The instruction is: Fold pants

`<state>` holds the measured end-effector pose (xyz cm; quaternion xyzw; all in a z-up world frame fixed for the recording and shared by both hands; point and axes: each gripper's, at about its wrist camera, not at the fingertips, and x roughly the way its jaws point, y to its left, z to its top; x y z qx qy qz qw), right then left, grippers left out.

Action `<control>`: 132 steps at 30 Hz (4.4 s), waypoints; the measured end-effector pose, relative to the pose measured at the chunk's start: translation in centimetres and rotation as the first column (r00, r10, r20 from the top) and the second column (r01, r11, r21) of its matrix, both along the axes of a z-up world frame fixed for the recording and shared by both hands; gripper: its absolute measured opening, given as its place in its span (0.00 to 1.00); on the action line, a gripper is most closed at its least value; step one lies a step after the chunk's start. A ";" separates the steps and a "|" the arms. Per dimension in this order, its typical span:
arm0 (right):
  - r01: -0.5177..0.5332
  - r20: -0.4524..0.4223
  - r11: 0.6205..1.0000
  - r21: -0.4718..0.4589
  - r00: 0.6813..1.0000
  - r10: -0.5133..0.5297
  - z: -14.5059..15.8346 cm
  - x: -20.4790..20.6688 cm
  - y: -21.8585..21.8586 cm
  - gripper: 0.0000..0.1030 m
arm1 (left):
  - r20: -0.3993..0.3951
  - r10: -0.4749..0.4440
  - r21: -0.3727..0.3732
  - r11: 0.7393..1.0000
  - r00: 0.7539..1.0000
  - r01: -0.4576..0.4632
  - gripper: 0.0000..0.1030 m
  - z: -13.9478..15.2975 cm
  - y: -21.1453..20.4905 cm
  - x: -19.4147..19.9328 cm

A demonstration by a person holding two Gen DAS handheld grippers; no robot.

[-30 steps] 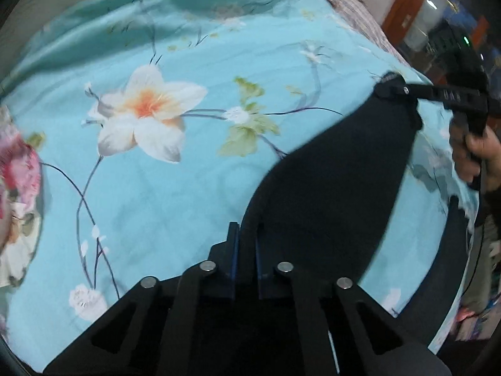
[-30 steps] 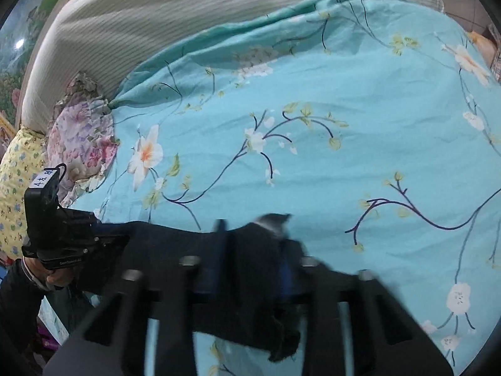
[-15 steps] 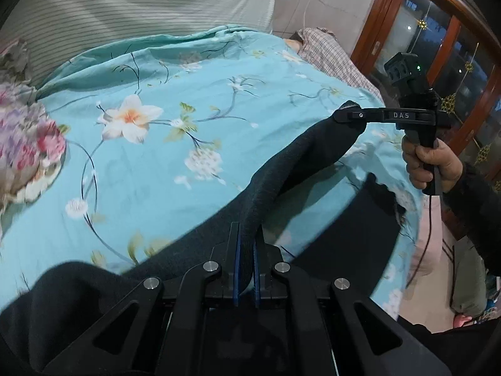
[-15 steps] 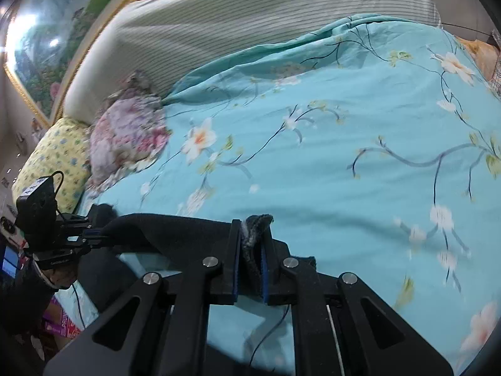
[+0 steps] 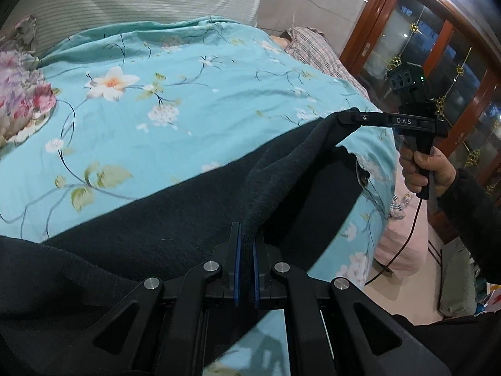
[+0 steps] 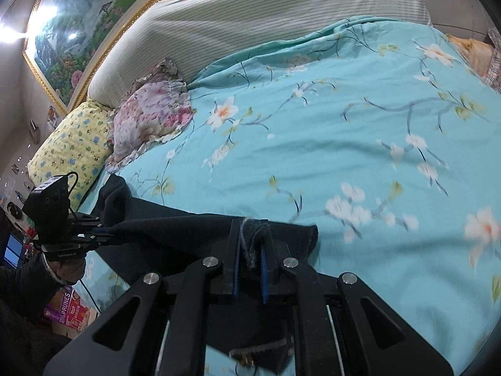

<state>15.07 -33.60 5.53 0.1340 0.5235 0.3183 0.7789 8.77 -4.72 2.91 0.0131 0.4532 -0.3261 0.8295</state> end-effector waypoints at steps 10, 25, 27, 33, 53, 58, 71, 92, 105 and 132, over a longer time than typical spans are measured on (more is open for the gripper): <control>0.004 -0.037 1.000 -0.029 0.999 -0.005 -1.4 -4.5 -0.8 0.09 | -0.030 0.004 -0.015 1.000 1.000 -0.004 0.04 -1.9 0.2 -1.9; -0.022 -0.104 0.994 -0.106 0.995 0.011 -2.3 -6.8 -1.1 0.18 | -0.113 -0.022 0.015 1.000 0.993 0.023 0.21 -5.3 -0.9 -3.1; -0.017 -0.100 0.994 -0.108 0.995 0.006 -1.8 -7.3 -1.2 0.32 | -0.120 -0.025 0.003 1.000 0.993 0.026 0.31 -5.2 -0.7 -3.5; 0.044 -0.037 0.992 -0.120 0.998 -0.049 0.8 -8.0 -1.3 0.56 | -0.115 0.025 -0.025 0.999 0.993 -0.028 0.42 -4.4 0.8 -4.7; -0.165 -0.072 0.978 0.127 0.982 0.175 1.1 -8.7 15.6 0.56 | -0.087 0.390 -0.099 0.912 0.917 -0.398 0.50 -0.7 16.8 -5.8; -0.236 -0.099 0.958 0.165 0.962 0.254 0.2 -8.4 20.7 0.56 | -0.083 0.475 -0.080 0.873 0.876 -0.481 0.52 0.0 22.0 -5.4; -0.343 -0.149 0.916 0.206 0.915 0.376 -1.3 -7.2 29.5 0.56 | -0.039 0.590 -0.015 0.807 0.806 -0.591 0.56 2.4 32.9 -0.7; -0.452 -0.181 0.872 0.186 0.857 0.483 -2.9 -6.4 35.7 0.56 | -0.318 0.420 -0.033 0.891 0.850 -0.453 0.62 -2.9 39.7 11.1; -0.487 -0.079 0.862 0.139 0.862 0.500 -1.0 -7.7 37.0 0.09 | -0.132 0.437 -0.046 0.894 0.890 -0.446 0.06 1.4 37.7 6.0; -0.672 0.099 0.740 -0.031 0.734 0.671 0.7 -16.3 38.1 0.04 | -0.130 0.706 -0.208 0.667 0.696 -0.716 0.03 -2.2 40.9 -11.2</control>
